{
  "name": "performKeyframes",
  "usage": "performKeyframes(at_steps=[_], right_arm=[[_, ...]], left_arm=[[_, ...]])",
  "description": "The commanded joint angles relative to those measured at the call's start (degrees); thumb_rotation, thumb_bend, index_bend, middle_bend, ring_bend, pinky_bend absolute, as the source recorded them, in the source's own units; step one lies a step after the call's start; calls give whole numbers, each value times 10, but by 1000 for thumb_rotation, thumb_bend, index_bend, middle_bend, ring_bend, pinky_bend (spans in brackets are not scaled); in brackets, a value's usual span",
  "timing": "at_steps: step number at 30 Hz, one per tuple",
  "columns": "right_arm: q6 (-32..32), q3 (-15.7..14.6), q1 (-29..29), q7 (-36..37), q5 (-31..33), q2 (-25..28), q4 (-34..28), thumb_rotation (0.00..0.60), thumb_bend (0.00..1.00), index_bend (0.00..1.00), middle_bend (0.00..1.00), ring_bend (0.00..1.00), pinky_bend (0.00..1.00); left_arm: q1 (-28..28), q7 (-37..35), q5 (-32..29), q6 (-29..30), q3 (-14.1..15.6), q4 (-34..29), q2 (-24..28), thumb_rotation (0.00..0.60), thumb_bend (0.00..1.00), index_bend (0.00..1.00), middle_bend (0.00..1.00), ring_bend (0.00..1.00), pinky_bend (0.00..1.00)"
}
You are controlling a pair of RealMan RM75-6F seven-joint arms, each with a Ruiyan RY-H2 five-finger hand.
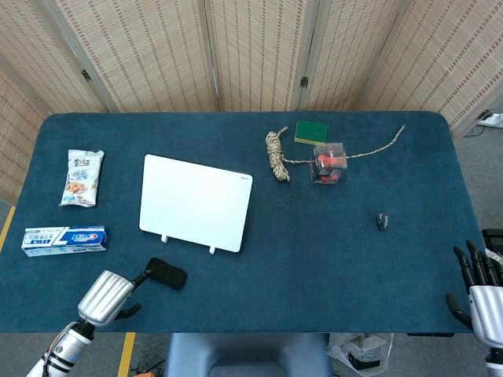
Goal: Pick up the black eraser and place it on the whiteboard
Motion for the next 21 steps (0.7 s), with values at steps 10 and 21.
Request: performKeyframes(at_steps=[10, 21], right_arm=[[0, 1, 0, -1, 3, -1, 0, 600, 335, 0, 0, 85, 135], [2, 2, -1, 1, 2, 0, 0, 600, 335, 0, 0, 86, 135]], left_arm=[[-81, 28, -20, -84, -16, 38, -36, 600, 231, 274, 1000, 1000, 1000], [-115, 39, -77, -125, -30, 83, -62, 600, 231, 270, 1000, 1000, 1000]])
